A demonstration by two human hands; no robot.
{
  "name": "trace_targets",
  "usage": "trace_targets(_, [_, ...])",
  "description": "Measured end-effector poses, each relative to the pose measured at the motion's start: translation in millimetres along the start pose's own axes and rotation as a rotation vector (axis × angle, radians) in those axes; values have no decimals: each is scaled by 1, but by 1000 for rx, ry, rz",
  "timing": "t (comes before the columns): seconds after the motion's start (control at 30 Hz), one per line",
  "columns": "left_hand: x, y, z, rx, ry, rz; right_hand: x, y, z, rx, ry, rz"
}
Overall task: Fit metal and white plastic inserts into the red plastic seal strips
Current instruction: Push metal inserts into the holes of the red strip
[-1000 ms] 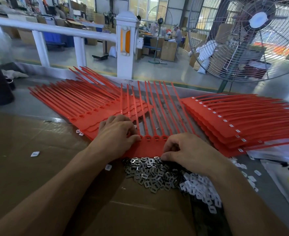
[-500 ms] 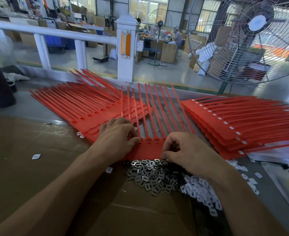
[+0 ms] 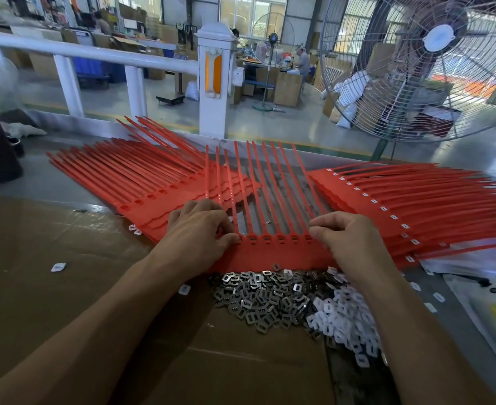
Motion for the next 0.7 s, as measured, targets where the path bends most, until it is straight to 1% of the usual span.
trace_targets(0.07, [0,0,0,1,-2,-3,-4,4,-3,12,-9,-67])
trace_targets(0.13, [0,-1,1,-4,-7,-7,-8,4,-7,32,-23,-88])
trace_targets(0.3, [-1,-1,1,1,-7,-3,-11,-1,-10,111,1,-65])
trace_targets(0.43, [-1,-2,2,1,-7,-5,-14,1,-12,198,6,-81])
trace_targets(0.7, [-1,-2,2,-1,-8,-10,-17,0,-12,234,19,-79])
Point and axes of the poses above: each hand's wrist, its own x-axis away from the middle knuckle, its own y-axis out of the back of the hand, z = x × y, the point moved 3 cm from there along -x, towards the middle knuckle, and after that the axes turned 13 degrees about -z, right-handed, at the moved point
